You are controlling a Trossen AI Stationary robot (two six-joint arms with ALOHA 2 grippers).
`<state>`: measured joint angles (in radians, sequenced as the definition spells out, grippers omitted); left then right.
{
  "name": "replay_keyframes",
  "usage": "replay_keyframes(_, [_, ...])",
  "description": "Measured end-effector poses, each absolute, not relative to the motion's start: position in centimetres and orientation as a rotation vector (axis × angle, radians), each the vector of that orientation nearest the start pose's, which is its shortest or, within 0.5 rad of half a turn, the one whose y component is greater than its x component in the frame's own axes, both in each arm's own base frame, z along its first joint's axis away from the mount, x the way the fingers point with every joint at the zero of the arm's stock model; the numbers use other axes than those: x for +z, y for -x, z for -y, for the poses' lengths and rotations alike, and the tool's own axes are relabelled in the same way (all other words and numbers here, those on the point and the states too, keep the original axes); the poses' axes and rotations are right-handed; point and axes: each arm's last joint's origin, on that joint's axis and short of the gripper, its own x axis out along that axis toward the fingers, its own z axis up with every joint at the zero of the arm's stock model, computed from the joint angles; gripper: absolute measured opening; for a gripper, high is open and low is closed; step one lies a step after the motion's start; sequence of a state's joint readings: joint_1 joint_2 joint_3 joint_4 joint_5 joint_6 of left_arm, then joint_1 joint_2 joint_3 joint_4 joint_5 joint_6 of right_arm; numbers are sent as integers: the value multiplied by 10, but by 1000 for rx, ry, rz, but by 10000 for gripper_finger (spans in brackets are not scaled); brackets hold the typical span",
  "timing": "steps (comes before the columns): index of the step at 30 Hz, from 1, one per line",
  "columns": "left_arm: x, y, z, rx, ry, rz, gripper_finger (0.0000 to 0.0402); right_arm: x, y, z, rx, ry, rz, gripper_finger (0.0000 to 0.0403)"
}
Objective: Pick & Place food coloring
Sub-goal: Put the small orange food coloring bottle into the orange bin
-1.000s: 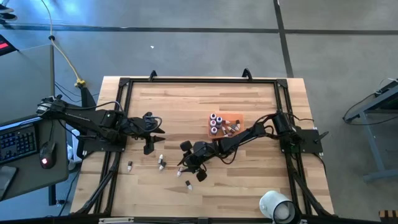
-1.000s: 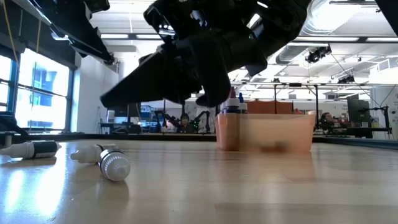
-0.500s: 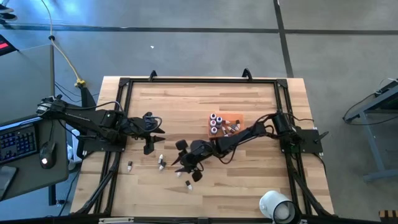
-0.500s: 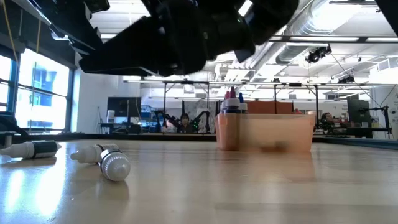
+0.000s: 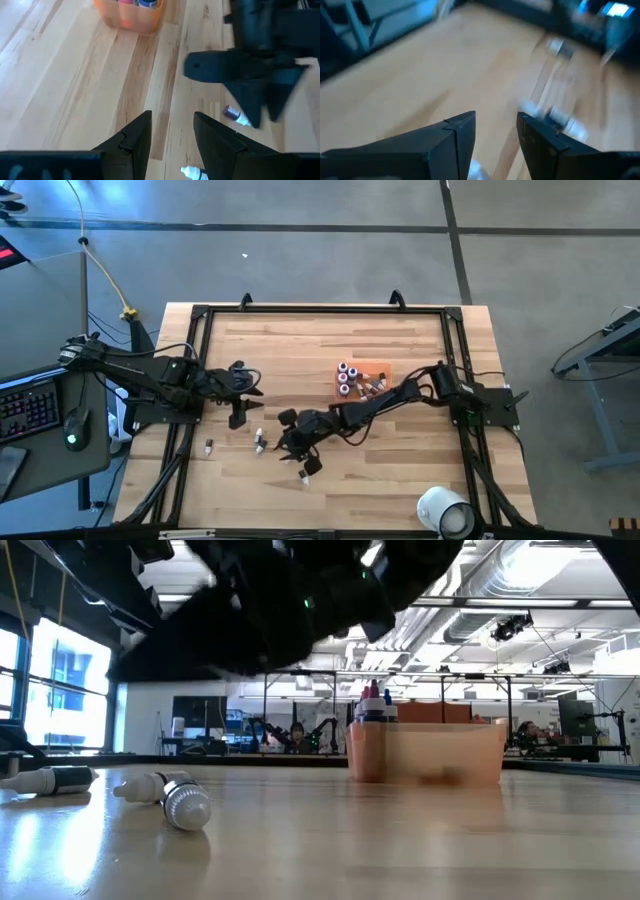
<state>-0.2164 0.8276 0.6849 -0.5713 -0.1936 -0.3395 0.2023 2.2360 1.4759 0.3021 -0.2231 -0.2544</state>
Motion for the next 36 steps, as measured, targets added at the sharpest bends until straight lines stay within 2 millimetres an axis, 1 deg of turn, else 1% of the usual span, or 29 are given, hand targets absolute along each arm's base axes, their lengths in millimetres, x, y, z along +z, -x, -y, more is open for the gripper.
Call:
replay_keyframes(3, [259, -162, 30, 97, 176, -704, 144, 130, -474, -103, 495, 261, -485, 137])
replay_keyframes(7, [259, -162, 30, 91, 160, -705, 144, 124, -474, -104, 511, 292, -490, 137])
replay_keyframes(11, [258, -162, 30, 90, 157, -709, 144, 103, -474, -104, 527, 293, -537, 137])
replay_keyframes(20, [258, -161, 30, 92, 155, -717, 144, 85, -477, -91, 508, 269, -573, 137])
replay_keyframes(26, [258, -161, 30, 93, 154, -720, 144, 80, -477, -89, 479, 205, -606, 131])
replay_keyframes(29, [257, -161, 30, 94, 154, -723, 144, 80, -477, -88, 467, 192, -611, 111])
replay_keyframes(33, [257, -161, 30, 94, 154, -722, 144, 80, -478, -88, 447, 162, -615, 75])
replay_keyframes(36, [257, -161, 30, 95, 157, -721, 144, 86, -478, -88, 441, 147, -598, 58])
